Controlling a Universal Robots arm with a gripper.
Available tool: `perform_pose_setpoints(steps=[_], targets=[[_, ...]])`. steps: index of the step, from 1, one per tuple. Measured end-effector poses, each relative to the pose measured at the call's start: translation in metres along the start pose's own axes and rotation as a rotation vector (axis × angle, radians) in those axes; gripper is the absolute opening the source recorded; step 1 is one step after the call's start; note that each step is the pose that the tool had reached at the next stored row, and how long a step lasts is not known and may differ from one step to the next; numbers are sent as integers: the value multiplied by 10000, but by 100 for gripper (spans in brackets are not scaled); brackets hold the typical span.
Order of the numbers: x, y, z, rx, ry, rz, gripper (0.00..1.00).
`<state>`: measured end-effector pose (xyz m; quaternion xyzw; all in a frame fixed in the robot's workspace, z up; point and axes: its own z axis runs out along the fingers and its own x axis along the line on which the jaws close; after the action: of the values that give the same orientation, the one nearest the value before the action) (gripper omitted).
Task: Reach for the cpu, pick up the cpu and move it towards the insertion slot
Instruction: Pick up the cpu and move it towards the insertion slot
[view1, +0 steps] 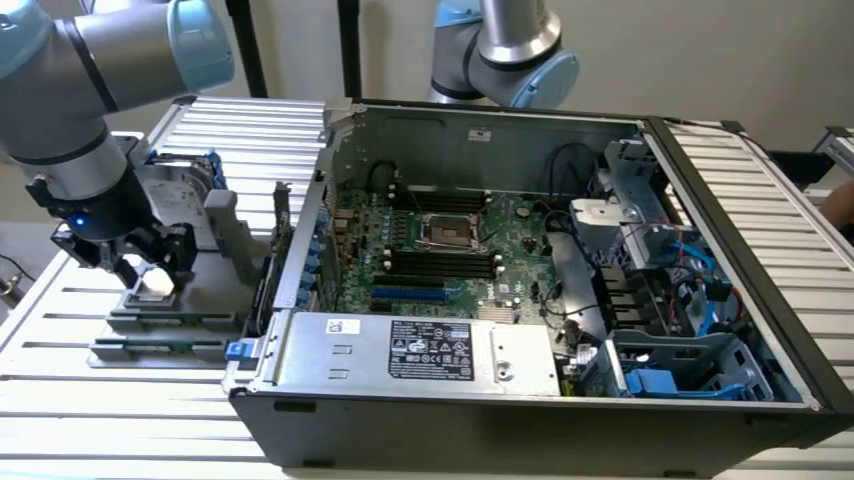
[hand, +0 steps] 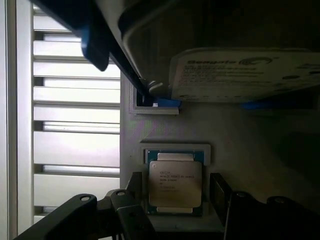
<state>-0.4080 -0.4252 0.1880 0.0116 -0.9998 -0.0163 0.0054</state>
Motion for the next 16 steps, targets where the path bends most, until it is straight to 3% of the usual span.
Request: perform_pose_setpoints(steps=[16], targets=[[-2, 18, 17, 2, 3, 0, 65]])
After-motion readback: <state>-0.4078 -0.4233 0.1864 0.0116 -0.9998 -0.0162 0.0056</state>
